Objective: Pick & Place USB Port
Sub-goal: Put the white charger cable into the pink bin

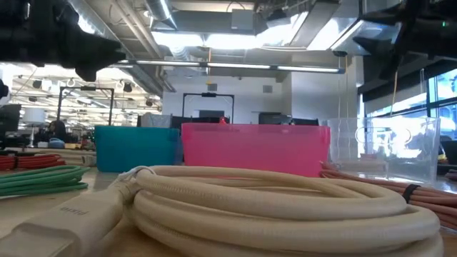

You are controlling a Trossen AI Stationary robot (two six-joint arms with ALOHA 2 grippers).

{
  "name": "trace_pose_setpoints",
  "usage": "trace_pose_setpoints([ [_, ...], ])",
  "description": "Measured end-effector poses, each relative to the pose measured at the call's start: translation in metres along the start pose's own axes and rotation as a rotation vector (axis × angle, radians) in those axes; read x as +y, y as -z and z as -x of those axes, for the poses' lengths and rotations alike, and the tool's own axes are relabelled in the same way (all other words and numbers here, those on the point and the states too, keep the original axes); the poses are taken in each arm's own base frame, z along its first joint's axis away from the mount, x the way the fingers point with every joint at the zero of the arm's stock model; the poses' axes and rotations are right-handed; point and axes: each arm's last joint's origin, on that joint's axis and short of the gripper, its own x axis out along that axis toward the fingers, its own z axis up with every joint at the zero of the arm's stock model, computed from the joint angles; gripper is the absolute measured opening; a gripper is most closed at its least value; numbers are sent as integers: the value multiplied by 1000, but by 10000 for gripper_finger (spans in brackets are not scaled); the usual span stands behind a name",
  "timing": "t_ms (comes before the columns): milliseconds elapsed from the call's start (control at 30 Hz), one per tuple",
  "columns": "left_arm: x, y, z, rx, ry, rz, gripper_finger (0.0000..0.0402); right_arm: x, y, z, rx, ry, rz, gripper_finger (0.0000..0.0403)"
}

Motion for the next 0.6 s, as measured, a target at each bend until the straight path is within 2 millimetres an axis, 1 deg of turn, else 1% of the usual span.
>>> trace_pose_setpoints([
  [133, 1, -11, 1, -126, -64, 202, 185, 16, -21, -13, -30, -14, -11, 228],
  [200, 3, -18, 1, -202, -106, 266, 185, 26, -32, -23, -36, -17, -12, 228],
  [300, 4, -25, 4, -299, -138, 386, 185, 39, -42, -42, -21, -15, 48, 228],
  [433, 4, -33, 6, -382, -93, 538, 185, 53, -44, -67, 31, -20, 158, 228],
  [600, 3, -38, 8, -434, -65, 563, 185, 63, -44, -89, 72, -8, 257, 228],
])
